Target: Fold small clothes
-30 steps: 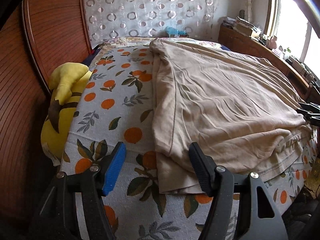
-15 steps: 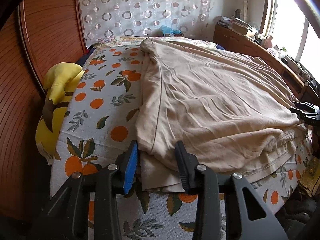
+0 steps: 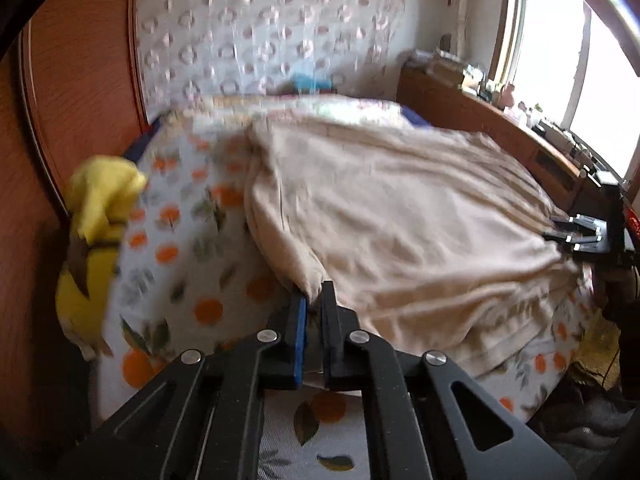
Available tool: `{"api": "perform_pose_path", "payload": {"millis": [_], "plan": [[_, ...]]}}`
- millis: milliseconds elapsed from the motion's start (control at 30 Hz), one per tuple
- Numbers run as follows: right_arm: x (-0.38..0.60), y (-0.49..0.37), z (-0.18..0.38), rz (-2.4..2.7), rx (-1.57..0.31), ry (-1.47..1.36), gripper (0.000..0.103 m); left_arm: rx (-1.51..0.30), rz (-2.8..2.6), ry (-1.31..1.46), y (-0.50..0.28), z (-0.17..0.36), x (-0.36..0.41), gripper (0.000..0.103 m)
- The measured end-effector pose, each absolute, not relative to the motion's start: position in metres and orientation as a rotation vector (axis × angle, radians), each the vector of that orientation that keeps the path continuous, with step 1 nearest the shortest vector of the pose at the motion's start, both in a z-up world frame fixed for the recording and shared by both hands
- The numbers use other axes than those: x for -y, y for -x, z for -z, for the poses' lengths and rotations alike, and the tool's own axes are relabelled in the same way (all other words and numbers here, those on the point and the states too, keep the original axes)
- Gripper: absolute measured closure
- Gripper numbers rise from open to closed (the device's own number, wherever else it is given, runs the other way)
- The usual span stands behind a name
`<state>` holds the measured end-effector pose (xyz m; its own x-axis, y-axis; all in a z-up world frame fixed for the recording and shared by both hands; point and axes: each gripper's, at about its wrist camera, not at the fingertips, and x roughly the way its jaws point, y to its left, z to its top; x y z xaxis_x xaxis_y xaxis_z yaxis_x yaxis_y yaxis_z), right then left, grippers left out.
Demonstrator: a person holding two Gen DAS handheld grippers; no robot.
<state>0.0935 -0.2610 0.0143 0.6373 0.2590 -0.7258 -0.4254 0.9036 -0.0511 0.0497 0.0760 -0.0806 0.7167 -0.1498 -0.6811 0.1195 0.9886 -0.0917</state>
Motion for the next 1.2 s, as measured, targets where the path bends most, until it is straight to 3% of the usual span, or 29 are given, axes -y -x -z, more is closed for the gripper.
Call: {"api": "perform_pose_path", "payload": {"millis": [367, 767, 1200], "plan": [[0.262, -0.093, -0.014, -0.396, -0.791, 0.221, 0.034, -0.607, 0.225, 0.051, -0.034, 0.059, -0.05, 0.096], [0.266, -0.094, -0.015, -0.402, -0.79, 0.193, 0.034, -0.581, 0.285, 0.071, -0.044, 0.049, -0.025, 0.096], [0.32, -0.031, -0.048, -0.261, -0.629, 0.157, 0.034, -0.512, 0.535, 0.01, -0.087, 0.012, 0.082, 0.096]]}}
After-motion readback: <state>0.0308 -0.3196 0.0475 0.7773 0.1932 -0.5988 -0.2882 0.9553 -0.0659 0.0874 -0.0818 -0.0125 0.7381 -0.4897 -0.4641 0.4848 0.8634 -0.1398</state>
